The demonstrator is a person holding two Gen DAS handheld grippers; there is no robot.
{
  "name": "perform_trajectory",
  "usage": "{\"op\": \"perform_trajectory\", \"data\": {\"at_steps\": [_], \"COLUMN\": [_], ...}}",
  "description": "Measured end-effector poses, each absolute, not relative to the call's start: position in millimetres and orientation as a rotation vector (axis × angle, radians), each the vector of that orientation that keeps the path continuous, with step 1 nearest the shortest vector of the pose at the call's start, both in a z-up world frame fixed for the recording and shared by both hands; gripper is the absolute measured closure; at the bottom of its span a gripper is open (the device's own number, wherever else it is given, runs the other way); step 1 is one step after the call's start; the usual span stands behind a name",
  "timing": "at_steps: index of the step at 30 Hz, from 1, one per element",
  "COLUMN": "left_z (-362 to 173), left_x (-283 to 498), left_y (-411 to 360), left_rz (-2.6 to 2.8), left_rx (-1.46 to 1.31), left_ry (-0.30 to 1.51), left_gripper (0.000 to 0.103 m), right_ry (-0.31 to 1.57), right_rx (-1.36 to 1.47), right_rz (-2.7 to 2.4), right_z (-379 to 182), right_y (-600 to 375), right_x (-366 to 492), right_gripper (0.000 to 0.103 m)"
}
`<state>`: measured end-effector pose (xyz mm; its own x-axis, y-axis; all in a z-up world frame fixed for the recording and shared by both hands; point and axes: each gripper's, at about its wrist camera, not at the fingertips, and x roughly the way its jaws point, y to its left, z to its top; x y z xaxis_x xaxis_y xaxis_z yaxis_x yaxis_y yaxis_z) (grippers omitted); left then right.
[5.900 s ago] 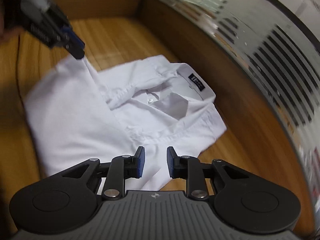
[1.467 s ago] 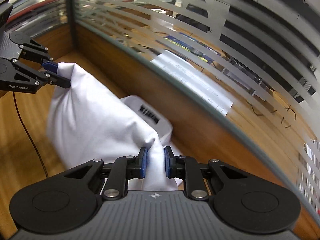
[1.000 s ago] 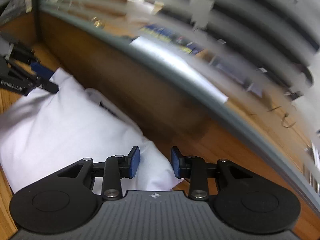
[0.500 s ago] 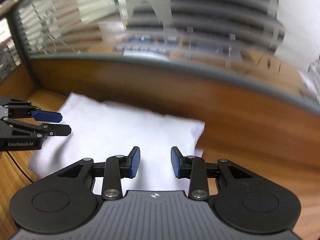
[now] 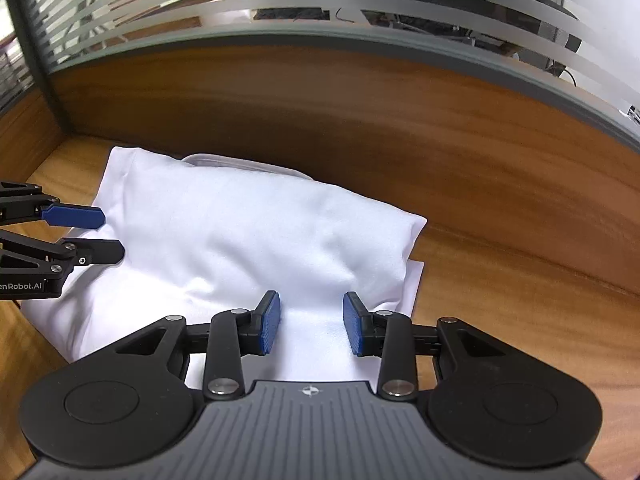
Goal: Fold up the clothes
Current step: 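Move both open grippers to the folded bundle's edge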
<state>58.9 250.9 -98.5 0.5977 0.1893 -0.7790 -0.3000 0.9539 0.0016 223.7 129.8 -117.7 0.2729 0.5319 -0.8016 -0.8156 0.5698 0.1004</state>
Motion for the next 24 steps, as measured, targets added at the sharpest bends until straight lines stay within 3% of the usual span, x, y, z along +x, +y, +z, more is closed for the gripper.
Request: {"op": "perform_trajectory", "data": {"at_steps": [14, 24], "left_z": [-108.8, -100.6], "left_x": [-39.1, -62.3], "left_y": [170.7, 158.6], "left_rz": [0.213, 0.198], "left_rx": [-0.169, -0.2], "left_ry": [0.957, 0.988], "left_gripper": [0.05, 0.049], "right_ry": [1.0, 1.024], "right_rx": [-0.394, -0.396], "right_rz": [0.93, 0.919], "right_z": [-104.7, -99.1], "right_y": [38.4, -10.8], "right_x": [105.1, 28.6], "right_gripper": [0.055, 0.048]}}
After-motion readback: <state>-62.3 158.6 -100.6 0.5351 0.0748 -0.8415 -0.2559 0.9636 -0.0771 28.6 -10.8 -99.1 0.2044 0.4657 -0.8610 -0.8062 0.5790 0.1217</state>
